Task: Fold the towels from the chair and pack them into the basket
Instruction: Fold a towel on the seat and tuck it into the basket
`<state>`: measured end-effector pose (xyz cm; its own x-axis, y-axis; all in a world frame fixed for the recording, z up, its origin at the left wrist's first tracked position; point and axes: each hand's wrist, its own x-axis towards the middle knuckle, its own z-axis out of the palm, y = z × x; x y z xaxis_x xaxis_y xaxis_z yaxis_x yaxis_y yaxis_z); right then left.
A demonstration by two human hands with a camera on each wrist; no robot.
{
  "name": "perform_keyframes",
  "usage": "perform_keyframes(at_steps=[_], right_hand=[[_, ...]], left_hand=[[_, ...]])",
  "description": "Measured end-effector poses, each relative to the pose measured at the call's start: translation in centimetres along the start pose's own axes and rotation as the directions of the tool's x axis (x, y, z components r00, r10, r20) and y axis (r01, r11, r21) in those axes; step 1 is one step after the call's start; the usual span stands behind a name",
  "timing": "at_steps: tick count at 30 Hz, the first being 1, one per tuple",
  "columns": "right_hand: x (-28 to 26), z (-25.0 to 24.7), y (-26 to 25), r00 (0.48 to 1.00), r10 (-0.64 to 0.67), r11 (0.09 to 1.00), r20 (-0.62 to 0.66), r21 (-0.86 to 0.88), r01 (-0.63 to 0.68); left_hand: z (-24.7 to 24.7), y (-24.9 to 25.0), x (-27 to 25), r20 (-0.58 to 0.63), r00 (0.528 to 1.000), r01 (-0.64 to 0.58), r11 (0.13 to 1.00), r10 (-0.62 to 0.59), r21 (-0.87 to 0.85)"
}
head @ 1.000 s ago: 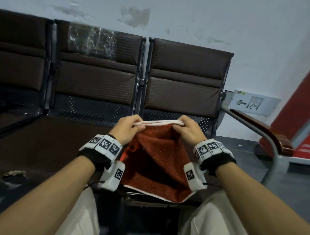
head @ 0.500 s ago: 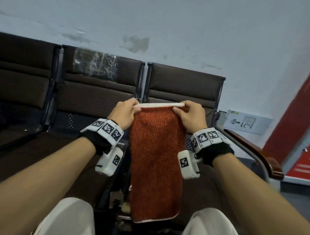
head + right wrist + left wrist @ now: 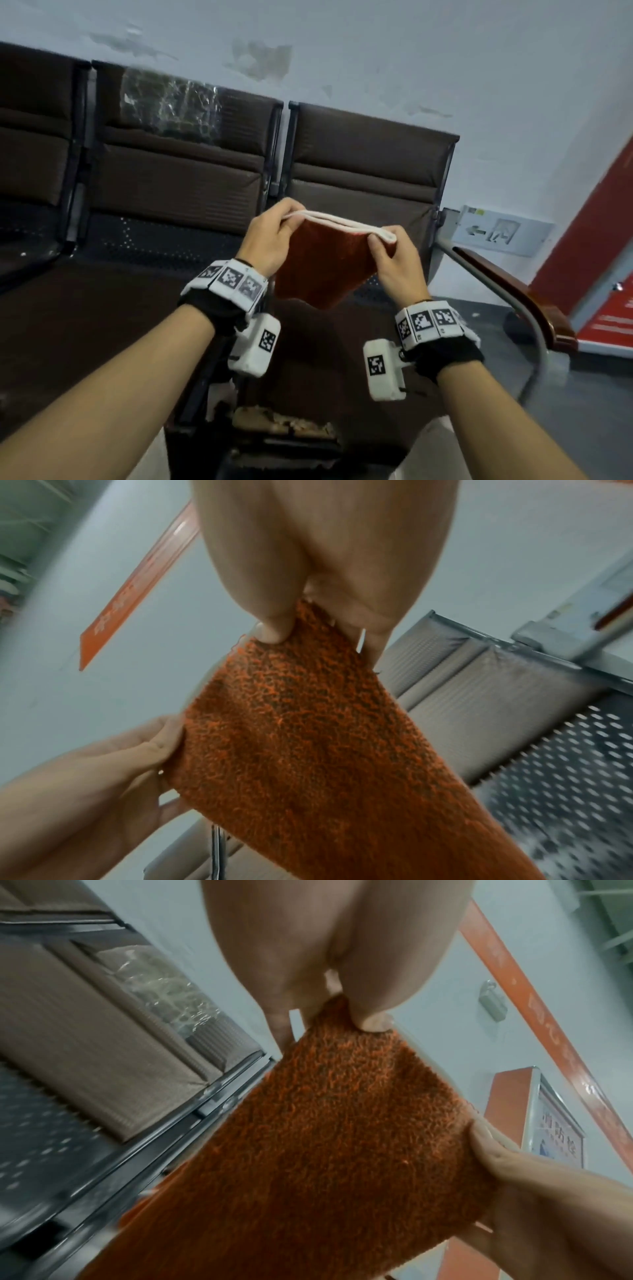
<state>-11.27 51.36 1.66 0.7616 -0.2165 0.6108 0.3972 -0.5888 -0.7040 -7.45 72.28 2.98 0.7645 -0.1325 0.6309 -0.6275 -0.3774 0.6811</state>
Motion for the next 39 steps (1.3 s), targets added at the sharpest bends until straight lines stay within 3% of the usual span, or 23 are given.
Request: perform_keyframes(at_steps=[4,7,10,14,16,18,19,21,23,25,26,29,36,39], right_hand=[[-6.4,0.1,1.7,0.992,0.092,0.996,0.081,-0.007,-0.092],[-11.6,0.1,3.4,0.973,0.211,0.977,0.091,-0.033,-0.209],[-15.8,0.4,4.7,0.948,0.304,0.951,0.099,-0.092,-0.296],[-17.8,0.5,6.0,0.924,0.378,0.921,0.057,-0.127,-0.368],[-17.5,0.7,6.7,0.914,0.403,0.912,0.050,-0.099,-0.397],[-16.8,1.1,7.3,0.900,0.435,0.899,0.040,-0.069,-0.432],[-16.3,1.4,7.6,0.891,0.453,0.891,0.031,-0.059,-0.451],[-15.2,2.1,8.4,0.860,0.509,0.860,0.036,-0.045,-0.508],[-14.3,2.7,9.4,0.786,0.603,0.796,0.134,-0.032,-0.605],[-13.7,3.2,10.6,0.695,0.670,0.732,0.261,-0.080,-0.676],[-13.4,3.5,11.2,0.676,0.680,0.725,0.283,-0.129,-0.676],[-12.2,4.3,12.6,0.691,0.685,0.729,0.233,-0.233,-0.644],[-11.3,5.6,14.0,0.656,0.725,0.669,0.209,-0.440,-0.599],[-12.0,5.5,13.0,0.749,0.604,0.730,0.273,-0.567,-0.382]], left_hand=[[1.1,-2.1,-7.4,0.141,0.982,0.129,0.991,-0.123,-0.030],[1.9,-3.3,-12.9,0.263,0.945,0.206,0.978,-0.194,-0.020],[2.8,-4.5,-16.6,0.304,0.900,0.332,0.943,-0.312,-0.014],[4.0,-5.8,-19.5,0.410,0.764,0.590,0.796,-0.498,-0.132],[4.3,-6.5,-20.0,0.503,0.680,0.688,0.701,-0.533,-0.187],[4.6,-7.1,-19.8,0.570,0.632,0.720,0.670,-0.525,-0.182],[4.9,-7.5,-19.4,0.563,0.638,0.718,0.671,-0.526,-0.186],[5.3,-8.1,-18.1,0.483,0.698,0.681,0.700,-0.529,-0.217],[5.6,-9.0,-16.5,0.408,0.756,0.623,0.754,-0.513,-0.206],[6.1,-10.0,-15.2,0.392,0.780,0.581,0.797,-0.488,-0.162],[6.5,-10.6,-14.7,0.395,0.782,0.568,0.811,-0.482,-0.136],[7.8,-12.3,-13.7,0.392,0.770,0.566,0.822,-0.504,-0.055],[9.5,-15.3,-12.8,0.335,0.665,0.643,0.740,-0.667,0.198],[9.2,-15.6,-13.1,0.400,0.625,0.656,0.729,-0.670,0.195]])
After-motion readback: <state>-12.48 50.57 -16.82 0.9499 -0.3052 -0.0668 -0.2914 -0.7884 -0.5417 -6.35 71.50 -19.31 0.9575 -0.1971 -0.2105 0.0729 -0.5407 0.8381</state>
